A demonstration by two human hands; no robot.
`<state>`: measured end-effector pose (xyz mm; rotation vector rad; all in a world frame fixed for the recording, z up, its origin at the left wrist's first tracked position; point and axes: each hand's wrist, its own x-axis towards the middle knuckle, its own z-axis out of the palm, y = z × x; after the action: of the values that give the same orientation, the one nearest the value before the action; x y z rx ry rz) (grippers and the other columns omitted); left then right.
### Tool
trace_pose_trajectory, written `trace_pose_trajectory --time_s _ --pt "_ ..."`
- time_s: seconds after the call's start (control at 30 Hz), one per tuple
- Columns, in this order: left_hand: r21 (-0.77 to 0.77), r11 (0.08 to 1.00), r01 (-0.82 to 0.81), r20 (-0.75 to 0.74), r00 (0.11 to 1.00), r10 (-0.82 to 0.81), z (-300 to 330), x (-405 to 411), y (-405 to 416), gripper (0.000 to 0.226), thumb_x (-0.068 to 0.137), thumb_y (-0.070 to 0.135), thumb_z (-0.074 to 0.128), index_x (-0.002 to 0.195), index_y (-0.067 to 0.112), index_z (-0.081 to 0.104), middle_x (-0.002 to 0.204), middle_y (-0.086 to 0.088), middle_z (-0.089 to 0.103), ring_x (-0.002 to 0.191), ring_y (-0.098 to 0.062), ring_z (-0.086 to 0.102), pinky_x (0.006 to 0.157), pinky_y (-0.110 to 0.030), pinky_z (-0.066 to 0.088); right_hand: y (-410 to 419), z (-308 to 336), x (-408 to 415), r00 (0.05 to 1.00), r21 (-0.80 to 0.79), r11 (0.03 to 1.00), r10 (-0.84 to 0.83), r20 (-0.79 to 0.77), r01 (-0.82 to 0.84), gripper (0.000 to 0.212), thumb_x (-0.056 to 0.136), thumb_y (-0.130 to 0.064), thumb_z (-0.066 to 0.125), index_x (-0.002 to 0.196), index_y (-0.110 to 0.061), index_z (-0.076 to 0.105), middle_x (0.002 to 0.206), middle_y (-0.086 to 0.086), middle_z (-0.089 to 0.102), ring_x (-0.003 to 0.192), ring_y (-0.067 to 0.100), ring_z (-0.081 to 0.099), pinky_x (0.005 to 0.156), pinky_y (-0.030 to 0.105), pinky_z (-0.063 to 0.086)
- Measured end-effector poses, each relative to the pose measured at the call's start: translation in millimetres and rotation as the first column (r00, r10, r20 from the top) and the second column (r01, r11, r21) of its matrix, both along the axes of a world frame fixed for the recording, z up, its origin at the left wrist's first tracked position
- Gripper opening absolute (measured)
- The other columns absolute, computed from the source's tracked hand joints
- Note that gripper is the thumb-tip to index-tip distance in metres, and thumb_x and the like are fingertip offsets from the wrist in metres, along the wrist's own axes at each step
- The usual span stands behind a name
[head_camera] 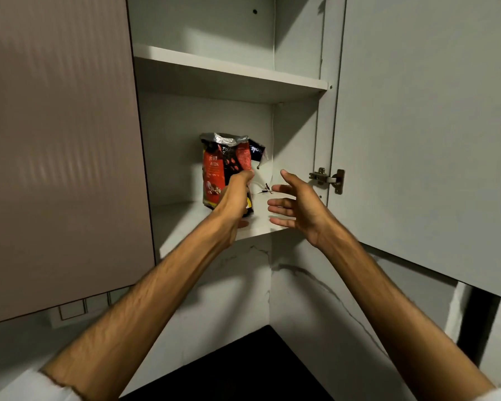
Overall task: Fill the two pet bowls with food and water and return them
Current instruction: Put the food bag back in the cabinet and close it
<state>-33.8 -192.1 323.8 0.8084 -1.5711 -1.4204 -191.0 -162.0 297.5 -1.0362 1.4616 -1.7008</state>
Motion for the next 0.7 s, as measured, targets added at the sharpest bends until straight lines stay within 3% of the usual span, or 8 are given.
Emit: trace_pose_trajectory --time_s 0.13,0.2,0.7 --pt "0.016 0.998 0.058 0.056 0.997 -0.059 -8 -3 14 0.051 0.101 0.053 0.045 0.131 0.013 0.060 0.123 -0.011 0.061 0.113 -0.026 0.059 0.096 -0.044 0.051 29 -3 2 0.999 -0.007 0.999 -0.044 0.002 0.044 0.049 0.098 -0.063 0.054 0.119 -0.021 0.068 0.123 0.015 0.070 0.116 0.026 0.069 0.102 0.050 0.058" --pt "0.018 0.996 0.090 0.058 0.994 -0.090 -10 -4 22 0.054 0.101 0.053 0.046 0.135 0.013 0.059 0.128 -0.011 0.060 0.116 -0.026 0.059 0.103 -0.048 0.050 43 -4 3 0.998 -0.014 0.998 -0.063 -0.002 0.063 0.051 0.098 -0.063 0.054 0.122 -0.020 0.068 0.123 0.015 0.071 0.117 0.026 0.069 0.101 0.049 0.058" --pt "-0.025 0.949 0.315 0.089 0.946 -0.311 -15 -36 87 0.051 0.099 0.058 0.047 0.127 0.018 0.062 0.118 -0.010 0.065 0.106 -0.022 0.062 0.079 -0.038 0.052 168 3 -9 0.969 -0.058 0.967 -0.247 0.012 0.247 0.053 0.096 -0.062 0.059 0.124 -0.019 0.071 0.123 0.015 0.075 0.115 0.025 0.072 0.092 0.043 0.063"
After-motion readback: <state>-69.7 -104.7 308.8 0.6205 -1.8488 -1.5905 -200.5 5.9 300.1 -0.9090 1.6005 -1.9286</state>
